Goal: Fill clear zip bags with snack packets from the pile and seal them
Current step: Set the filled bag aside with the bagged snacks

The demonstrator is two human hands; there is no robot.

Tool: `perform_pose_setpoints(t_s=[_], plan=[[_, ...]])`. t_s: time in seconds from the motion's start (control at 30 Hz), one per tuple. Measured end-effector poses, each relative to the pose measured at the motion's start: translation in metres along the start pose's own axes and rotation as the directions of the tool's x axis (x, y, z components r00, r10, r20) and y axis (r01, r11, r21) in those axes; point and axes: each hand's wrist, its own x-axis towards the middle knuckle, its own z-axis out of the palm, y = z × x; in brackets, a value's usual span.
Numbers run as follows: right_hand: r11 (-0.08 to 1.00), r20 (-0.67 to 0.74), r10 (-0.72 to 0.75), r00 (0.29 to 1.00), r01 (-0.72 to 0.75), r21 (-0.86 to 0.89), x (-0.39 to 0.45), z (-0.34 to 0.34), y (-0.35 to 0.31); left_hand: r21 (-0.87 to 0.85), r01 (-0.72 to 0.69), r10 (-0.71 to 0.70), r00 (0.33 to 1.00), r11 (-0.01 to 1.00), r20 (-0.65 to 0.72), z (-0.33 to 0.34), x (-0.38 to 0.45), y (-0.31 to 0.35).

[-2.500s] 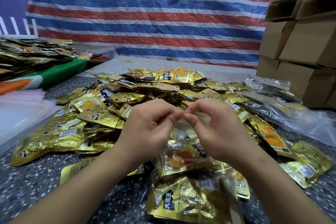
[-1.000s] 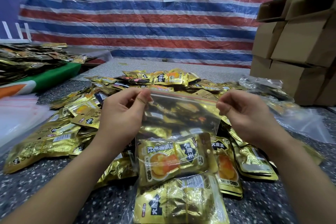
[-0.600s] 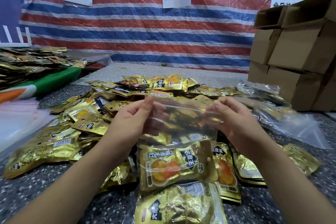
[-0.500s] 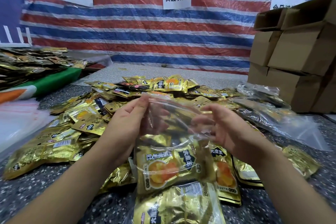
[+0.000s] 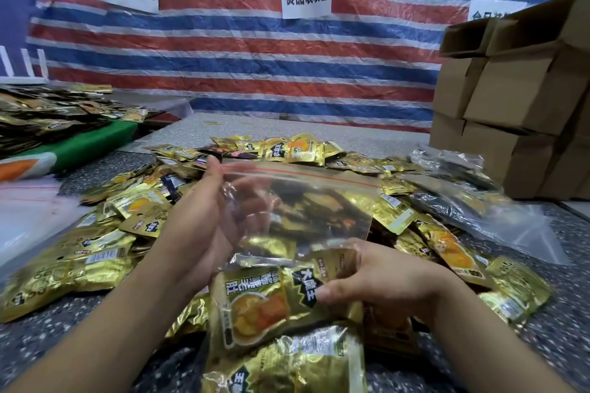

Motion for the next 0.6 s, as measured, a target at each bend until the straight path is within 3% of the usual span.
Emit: perform_pose_setpoints(t_s=[0.1,0.2,0.3,0.37,0.43,0.5,0.57,0.6], plan=[[0.989,-0.041,-0.049,0.998,0.054,0.135,-0.005,-0.01,-0.002,0.036,-0.061,0.061,0.998,0.997,-0.019,-0.004,0.001,0.002],[0.945,-0.358,-0.072,0.931,0.178,0.273,-0.01,-0.024,-0.005,0.099,-0.114,0.121,0.99,0.989,-0.074,0.0,0.002,0.001],[0.779,-0.649,-0.022,0.76,0.42,0.466,-0.014,-0.049,-0.009,0.167,-0.151,0.17,0.98,0.974,-0.107,0.003,0.001,-0.003],[0.717,-0.779,0.072,0.623,0.51,0.475,-0.014,-0.071,-0.013,0.194,-0.177,0.203,0.971,0.965,-0.127,0.002,0.001,-0.004],[0.649,-0.846,0.17,0.505,0.589,0.481,-0.011,-0.096,-0.019,0.208,-0.182,0.212,0.969,0.961,-0.13,0.001,0.001,-0.003],[0.485,-0.878,0.254,0.406,0.731,0.479,-0.013,-0.121,-0.022,0.23,-0.166,0.195,0.974,0.959,-0.111,0.001,0.001,-0.005],[0.332,-0.874,0.318,0.368,0.82,0.466,-0.016,-0.139,-0.016,0.258,-0.153,0.18,0.98,0.954,-0.086,0.002,0.001,-0.008],[0.332,-0.867,0.35,0.355,0.819,0.469,-0.018,-0.147,-0.01,0.271,-0.15,0.176,0.982,0.951,-0.074,0.002,0.0,-0.01]])
